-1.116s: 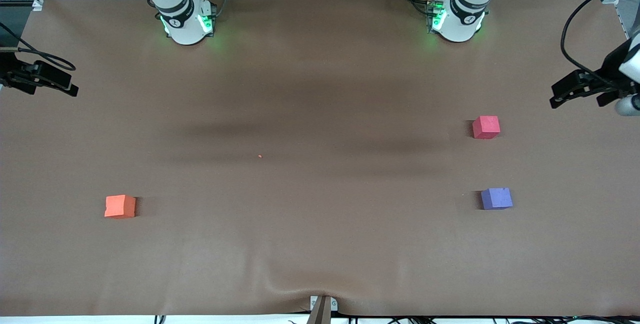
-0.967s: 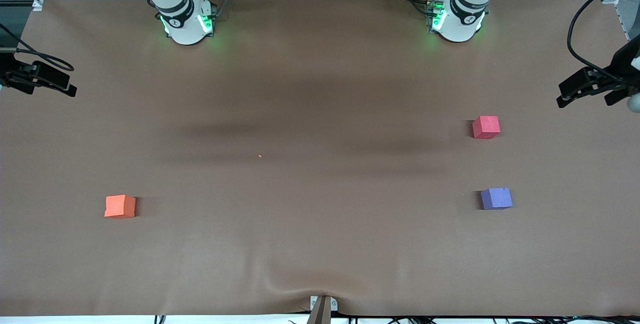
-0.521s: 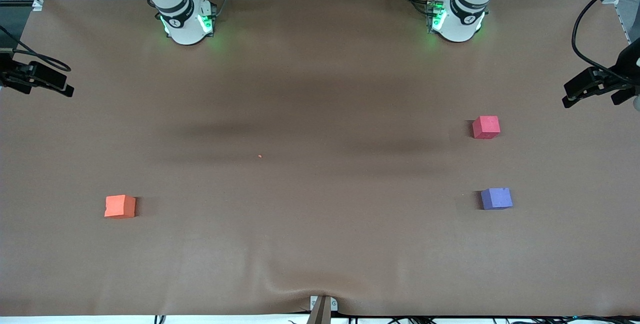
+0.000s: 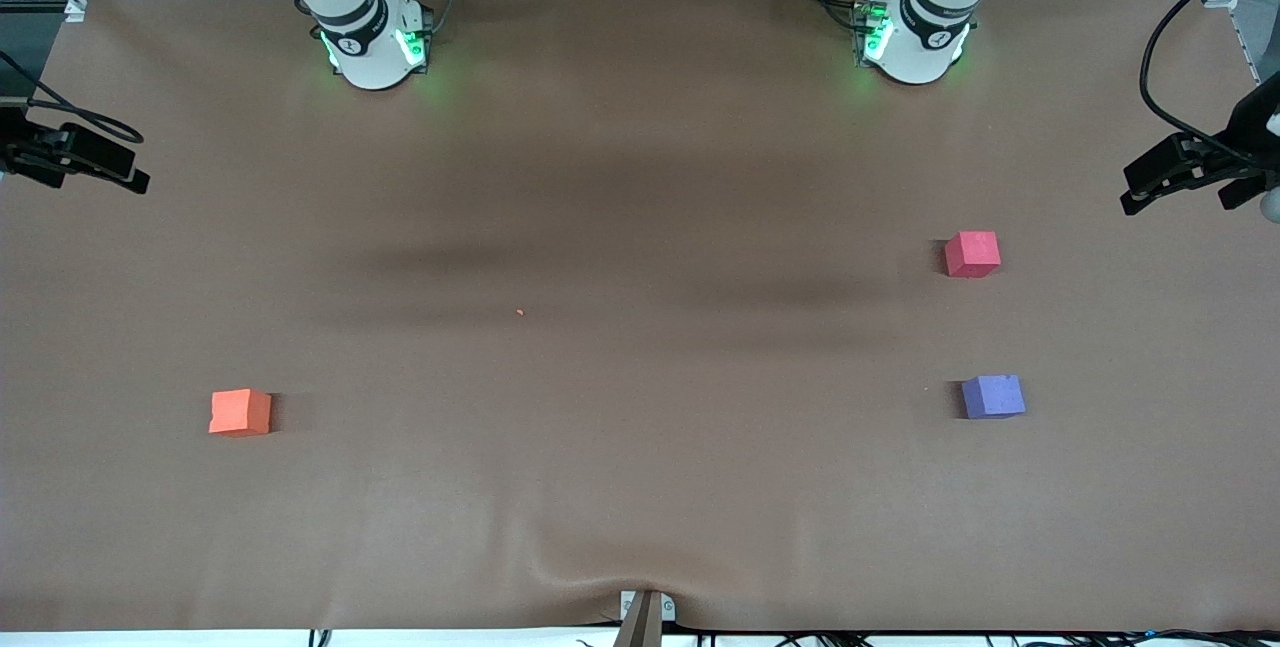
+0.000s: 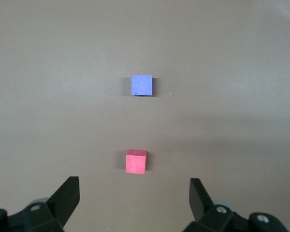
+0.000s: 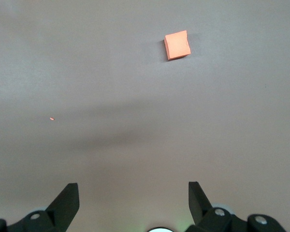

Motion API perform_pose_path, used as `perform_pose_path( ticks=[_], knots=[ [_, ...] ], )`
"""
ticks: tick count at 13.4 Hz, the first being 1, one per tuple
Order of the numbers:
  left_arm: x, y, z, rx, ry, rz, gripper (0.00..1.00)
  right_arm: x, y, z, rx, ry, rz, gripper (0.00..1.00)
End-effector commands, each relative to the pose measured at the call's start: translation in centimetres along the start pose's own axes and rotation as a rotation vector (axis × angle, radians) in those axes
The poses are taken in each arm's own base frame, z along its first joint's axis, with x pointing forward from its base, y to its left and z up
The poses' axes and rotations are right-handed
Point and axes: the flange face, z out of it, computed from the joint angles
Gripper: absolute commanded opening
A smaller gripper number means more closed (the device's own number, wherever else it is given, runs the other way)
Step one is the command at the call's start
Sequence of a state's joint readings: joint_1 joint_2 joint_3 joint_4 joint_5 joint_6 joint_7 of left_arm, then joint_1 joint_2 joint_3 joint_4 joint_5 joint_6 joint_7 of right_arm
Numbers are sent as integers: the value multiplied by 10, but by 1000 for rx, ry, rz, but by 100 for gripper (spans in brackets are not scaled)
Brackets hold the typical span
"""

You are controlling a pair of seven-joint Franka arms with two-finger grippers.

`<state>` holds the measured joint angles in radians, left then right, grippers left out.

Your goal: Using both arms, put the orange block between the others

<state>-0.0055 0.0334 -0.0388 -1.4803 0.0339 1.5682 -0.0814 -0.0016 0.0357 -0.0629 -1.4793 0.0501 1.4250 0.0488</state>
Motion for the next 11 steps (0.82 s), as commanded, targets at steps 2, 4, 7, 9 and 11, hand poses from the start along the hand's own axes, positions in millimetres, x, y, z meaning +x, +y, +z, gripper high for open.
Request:
perform_pose_path(
  ticks=[2, 4, 7, 9, 11],
  knots=[
    [-1, 1, -4, 8, 6, -9, 100, 25, 33, 21, -16, -7, 64, 100],
    [2, 0, -5, 1, 29, -46, 100, 45, 45, 25, -14, 78, 87, 100],
    [8, 3, 6, -2, 15, -44, 100, 82, 61, 45, -57, 199, 90, 100],
    [11, 5, 13, -1, 1, -39, 100, 111, 61, 80, -214, 203, 37, 100],
    [11, 12, 16, 2, -6, -26, 100, 140, 65, 127, -252, 201, 20, 100]
  ],
)
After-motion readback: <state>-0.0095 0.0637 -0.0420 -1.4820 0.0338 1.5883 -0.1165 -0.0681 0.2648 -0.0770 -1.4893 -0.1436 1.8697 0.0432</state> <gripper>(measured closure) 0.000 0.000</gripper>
